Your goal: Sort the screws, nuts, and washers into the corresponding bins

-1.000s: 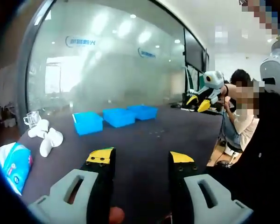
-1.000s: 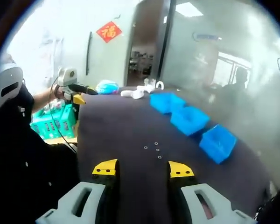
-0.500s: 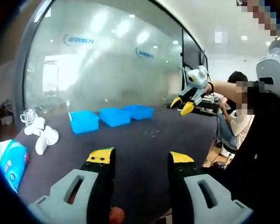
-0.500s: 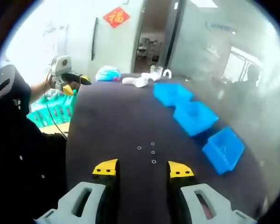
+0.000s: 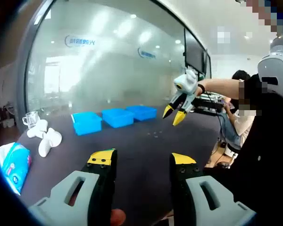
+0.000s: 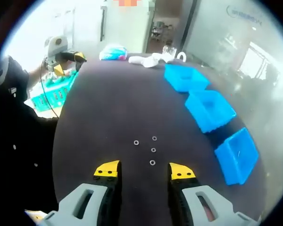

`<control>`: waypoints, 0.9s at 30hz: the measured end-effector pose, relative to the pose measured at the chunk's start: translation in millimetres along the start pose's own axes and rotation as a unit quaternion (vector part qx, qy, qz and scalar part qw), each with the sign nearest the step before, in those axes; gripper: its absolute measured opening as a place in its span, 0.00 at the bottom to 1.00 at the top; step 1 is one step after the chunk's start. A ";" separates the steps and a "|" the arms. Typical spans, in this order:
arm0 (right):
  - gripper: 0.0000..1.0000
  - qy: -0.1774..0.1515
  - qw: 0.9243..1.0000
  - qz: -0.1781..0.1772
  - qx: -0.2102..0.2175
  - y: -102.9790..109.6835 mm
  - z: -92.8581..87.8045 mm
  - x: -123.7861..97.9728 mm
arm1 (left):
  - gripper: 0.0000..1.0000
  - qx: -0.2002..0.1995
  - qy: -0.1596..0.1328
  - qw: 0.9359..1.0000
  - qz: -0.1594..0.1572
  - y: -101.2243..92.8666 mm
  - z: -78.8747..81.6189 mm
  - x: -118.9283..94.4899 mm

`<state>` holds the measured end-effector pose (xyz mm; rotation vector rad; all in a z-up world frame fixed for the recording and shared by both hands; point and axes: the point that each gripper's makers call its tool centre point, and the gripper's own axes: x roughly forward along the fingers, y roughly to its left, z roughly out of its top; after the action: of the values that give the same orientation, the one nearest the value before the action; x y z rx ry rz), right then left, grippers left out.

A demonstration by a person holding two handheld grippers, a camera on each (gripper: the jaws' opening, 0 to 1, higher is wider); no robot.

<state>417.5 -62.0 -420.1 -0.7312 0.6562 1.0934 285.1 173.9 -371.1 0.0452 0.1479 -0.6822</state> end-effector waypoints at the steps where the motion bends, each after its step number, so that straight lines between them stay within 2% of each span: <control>1: 0.34 0.007 1.000 0.002 -0.005 -0.5 -1.5 2.3 | 0.43 0.002 0.001 1.000 0.000 -1.1 -0.2 0.1; 7: 0.33 0.030 0.999 0.015 -0.007 -10.3 -4.7 16.1 | 0.43 0.003 0.002 1.000 0.001 -4.1 -1.1 1.4; 20: 0.29 0.064 0.997 0.047 -0.025 -1.3 -8.8 32.1 | 0.43 -0.001 0.002 1.000 0.014 -0.9 -0.6 -2.6; 27: 0.25 0.081 0.995 0.049 -0.022 -6.7 -13.1 40.1 | 0.43 -0.003 0.002 1.000 0.018 -0.1 -1.5 -3.6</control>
<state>435.3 -52.7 -457.8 -0.8385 0.8149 1.1482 282.2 176.2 -372.0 0.0426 0.1526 -0.6466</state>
